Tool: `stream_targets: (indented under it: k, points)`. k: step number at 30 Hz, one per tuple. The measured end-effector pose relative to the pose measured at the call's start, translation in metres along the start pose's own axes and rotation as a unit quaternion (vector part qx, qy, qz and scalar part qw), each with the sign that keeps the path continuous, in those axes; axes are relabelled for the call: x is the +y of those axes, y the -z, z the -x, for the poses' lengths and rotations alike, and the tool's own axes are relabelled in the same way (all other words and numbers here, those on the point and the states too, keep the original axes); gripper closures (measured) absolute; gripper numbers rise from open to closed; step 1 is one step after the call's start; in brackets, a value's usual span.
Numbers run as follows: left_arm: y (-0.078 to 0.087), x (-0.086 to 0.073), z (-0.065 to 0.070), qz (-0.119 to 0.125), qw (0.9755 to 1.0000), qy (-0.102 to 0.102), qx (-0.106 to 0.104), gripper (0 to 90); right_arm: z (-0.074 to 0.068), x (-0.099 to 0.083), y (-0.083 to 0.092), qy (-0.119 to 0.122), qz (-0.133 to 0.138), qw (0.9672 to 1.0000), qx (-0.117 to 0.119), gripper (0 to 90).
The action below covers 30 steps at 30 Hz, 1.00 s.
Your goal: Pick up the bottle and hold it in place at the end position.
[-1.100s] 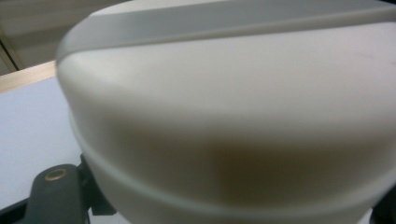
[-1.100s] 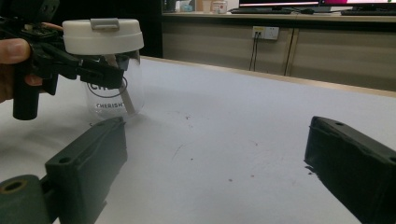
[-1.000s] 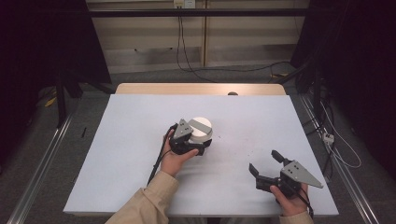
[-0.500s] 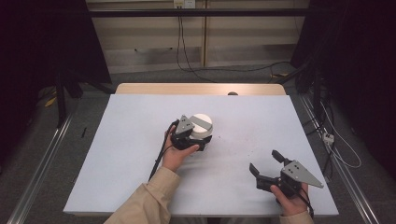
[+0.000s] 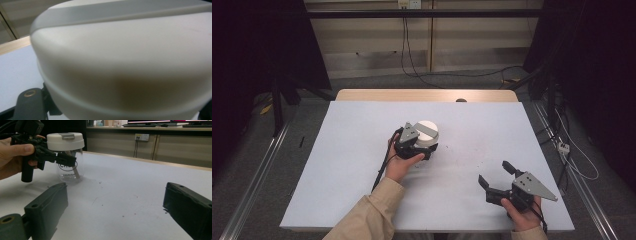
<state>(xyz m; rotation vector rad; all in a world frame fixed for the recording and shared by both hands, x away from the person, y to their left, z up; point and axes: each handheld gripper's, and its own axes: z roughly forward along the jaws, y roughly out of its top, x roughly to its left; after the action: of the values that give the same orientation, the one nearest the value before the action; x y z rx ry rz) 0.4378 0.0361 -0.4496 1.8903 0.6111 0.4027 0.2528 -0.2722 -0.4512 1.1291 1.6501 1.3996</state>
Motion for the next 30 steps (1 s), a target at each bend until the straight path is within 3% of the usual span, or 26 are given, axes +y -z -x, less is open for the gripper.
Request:
stream_targets:
  k: [5,30]
  points:
    - [-0.001,0.004,0.001,-0.018,0.9998,-0.009,0.0,18.5,0.0,0.0,0.0,0.001,0.0,1.0,0.0,5.4]
    - [-0.012,0.017,-0.005,-0.016,0.9999,-0.001,-0.007,18.5,0.001,0.001,0.001,0.001,0.002,1.0,0.001,5.4]
